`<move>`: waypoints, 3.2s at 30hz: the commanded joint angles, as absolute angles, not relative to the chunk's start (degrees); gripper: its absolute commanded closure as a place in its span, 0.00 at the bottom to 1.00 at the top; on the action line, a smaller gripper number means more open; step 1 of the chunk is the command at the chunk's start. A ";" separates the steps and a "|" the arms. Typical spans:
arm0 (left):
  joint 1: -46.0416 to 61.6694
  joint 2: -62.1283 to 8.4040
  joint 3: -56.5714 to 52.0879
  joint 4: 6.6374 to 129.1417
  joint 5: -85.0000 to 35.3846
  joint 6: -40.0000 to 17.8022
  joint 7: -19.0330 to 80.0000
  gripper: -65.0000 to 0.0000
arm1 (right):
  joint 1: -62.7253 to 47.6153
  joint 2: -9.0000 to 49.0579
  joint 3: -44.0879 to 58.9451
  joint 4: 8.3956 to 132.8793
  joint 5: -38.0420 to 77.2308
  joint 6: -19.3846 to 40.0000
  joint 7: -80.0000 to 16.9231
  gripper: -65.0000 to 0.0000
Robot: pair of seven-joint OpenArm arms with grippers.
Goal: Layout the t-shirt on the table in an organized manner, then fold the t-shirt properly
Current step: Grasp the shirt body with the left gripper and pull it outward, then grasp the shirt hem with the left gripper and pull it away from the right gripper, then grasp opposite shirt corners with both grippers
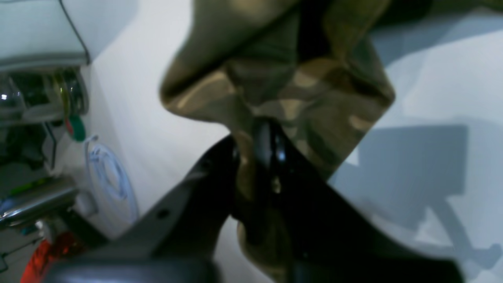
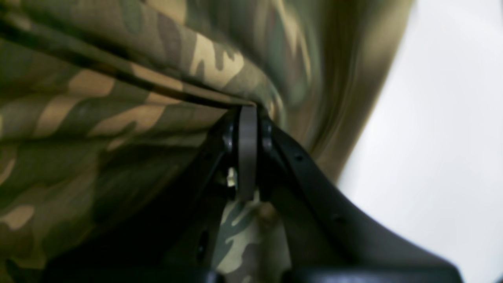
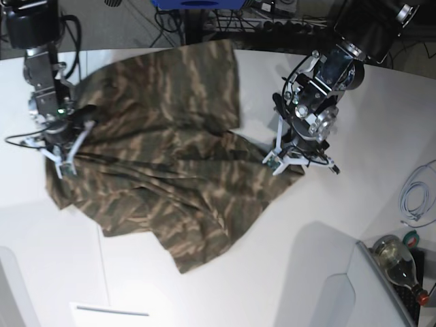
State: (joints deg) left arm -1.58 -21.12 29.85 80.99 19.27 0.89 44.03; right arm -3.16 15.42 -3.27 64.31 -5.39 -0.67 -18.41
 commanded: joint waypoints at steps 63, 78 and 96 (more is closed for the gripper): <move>-40.22 0.13 33.36 13.93 -5.85 7.60 0.92 1.00 | 9.19 17.71 -3.65 49.45 -5.58 -0.66 -20.26 1.00; -40.22 -10.07 33.27 35.38 -33.10 8.84 17.98 1.00 | 14.11 22.20 -2.42 62.55 -5.41 -0.66 -24.40 1.00; 25.19 -30.20 -3.47 96.48 -33.89 8.84 20.62 0.76 | -18.51 7.78 9.10 102.90 -5.32 -0.66 -27.21 0.50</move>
